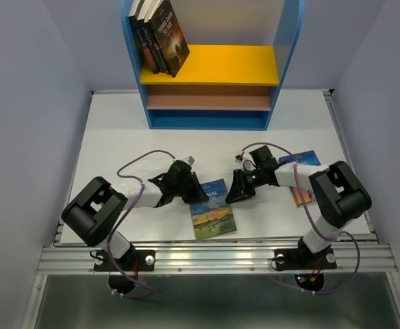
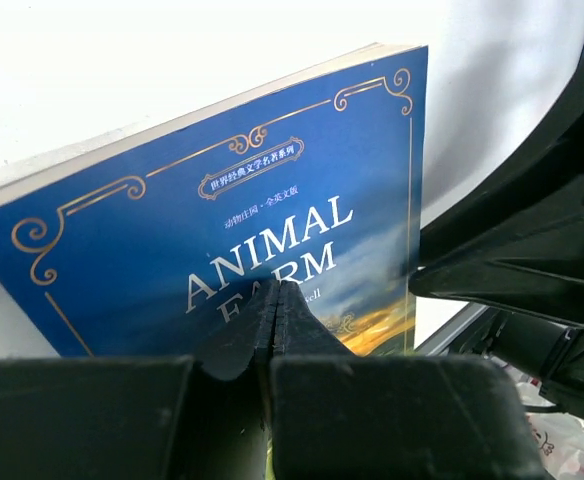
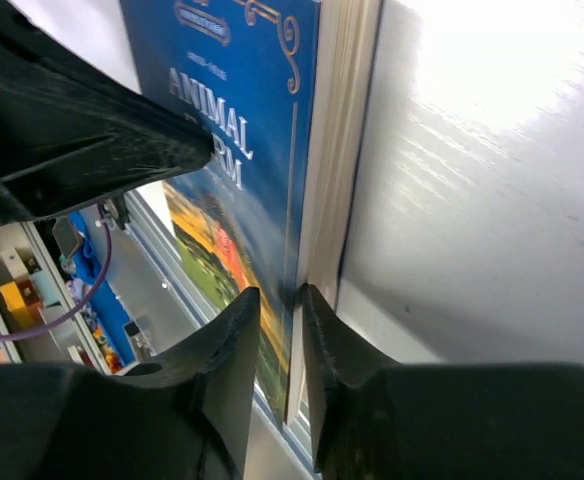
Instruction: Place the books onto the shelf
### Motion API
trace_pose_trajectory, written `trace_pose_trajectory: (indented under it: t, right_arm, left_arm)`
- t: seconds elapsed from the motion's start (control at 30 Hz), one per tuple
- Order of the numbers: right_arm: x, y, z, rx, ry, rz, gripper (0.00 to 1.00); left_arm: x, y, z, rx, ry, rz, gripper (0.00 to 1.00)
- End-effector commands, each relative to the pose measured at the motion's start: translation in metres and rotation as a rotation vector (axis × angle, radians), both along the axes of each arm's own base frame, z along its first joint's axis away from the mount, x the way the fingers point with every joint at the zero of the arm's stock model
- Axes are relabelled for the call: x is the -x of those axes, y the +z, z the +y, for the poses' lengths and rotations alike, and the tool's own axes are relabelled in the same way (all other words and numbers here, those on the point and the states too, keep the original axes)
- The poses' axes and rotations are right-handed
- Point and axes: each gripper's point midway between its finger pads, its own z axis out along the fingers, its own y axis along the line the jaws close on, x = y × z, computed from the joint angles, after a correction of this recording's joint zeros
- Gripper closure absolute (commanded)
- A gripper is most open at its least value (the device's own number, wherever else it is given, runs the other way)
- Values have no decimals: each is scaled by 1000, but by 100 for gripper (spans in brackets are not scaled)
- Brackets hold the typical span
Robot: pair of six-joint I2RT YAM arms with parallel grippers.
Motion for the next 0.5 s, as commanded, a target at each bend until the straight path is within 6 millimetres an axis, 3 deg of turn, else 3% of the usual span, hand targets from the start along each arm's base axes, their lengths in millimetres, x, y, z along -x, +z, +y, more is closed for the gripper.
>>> trace_pose_trajectory:
  t: [0.0,0.07,0.2,0.3,0.4,0.47]
  right_arm:
    - [-6,13,19,-57,48,-38,74]
    - [-14,19,25,-102,30,-63,83]
    - [-16,49,42,-250,40,-102,84]
    - [-23,50,43,-245,13,-122,99]
    - [-29,49,41,-222,-23,-156,99]
    - [-34,53,39,-211,-49,-187,99]
  left_arm:
    - [5,-19,16,-75,41,8,100]
    - [7,-20,16,-71,41,13,100]
    - [9,-19,14,-55,44,7,100]
    - [8,-17,13,-51,45,-1,100]
    - [-1,-3,12,-51,60,-48,100]
    - [-16,20,16,-74,94,-116,84]
